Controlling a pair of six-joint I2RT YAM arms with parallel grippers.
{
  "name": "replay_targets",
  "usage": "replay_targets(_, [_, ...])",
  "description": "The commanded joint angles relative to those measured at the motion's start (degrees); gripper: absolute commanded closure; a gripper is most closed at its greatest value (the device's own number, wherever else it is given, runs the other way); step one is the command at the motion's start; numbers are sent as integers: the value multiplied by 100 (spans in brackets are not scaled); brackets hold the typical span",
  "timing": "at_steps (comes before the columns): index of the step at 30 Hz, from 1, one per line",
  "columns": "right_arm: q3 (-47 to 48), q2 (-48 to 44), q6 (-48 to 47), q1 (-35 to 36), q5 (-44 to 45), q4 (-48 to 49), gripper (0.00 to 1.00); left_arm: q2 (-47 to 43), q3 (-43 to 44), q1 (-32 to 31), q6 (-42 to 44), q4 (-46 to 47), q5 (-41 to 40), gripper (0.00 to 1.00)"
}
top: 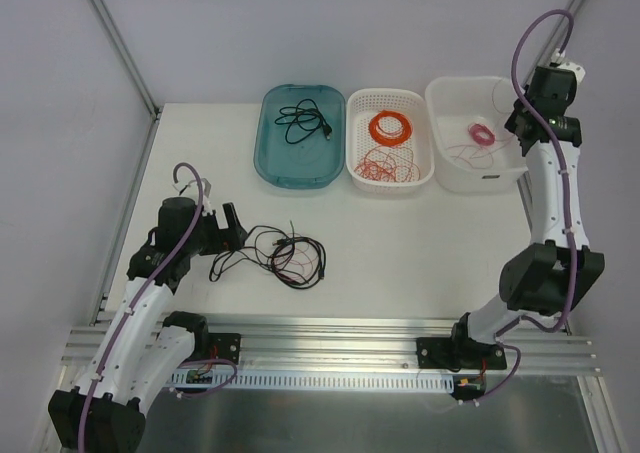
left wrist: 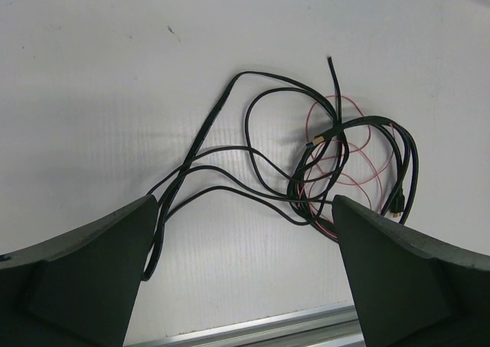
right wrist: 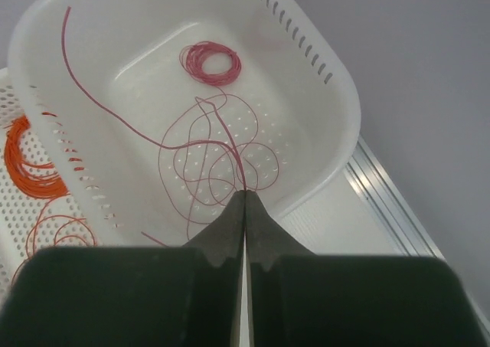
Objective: Untangle the cables
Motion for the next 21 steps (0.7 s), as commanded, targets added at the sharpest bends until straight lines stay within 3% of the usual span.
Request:
replay_targets(1, [101, 518, 426, -194, -356, 368, 99, 41, 12, 40, 67, 175, 99, 1])
replay_targets(5, [119, 1010, 681, -247, -251, 316, 97, 41, 3, 40, 67, 184, 81, 1])
replay_targets(6, [128, 1081, 707, -247, -207, 281, 87, 41, 3, 40, 67, 184, 90, 1])
replay_targets(8, [128, 1064, 778, -247, -250, 132, 76, 49, 12, 40, 67, 184, 107, 1])
replay_targets(12, [-117, 617, 638, -186, -672, 157, 38, 76, 3, 40, 67, 184, 160, 1])
replay_targets(15, [-328, 169, 470, -63, -699, 17, 22, 93, 3, 40, 67, 193, 248, 1])
replay_targets(21, [-1127, -1009, 575, 393, -1348, -220, 16, 146, 12, 31, 67, 237, 546, 1])
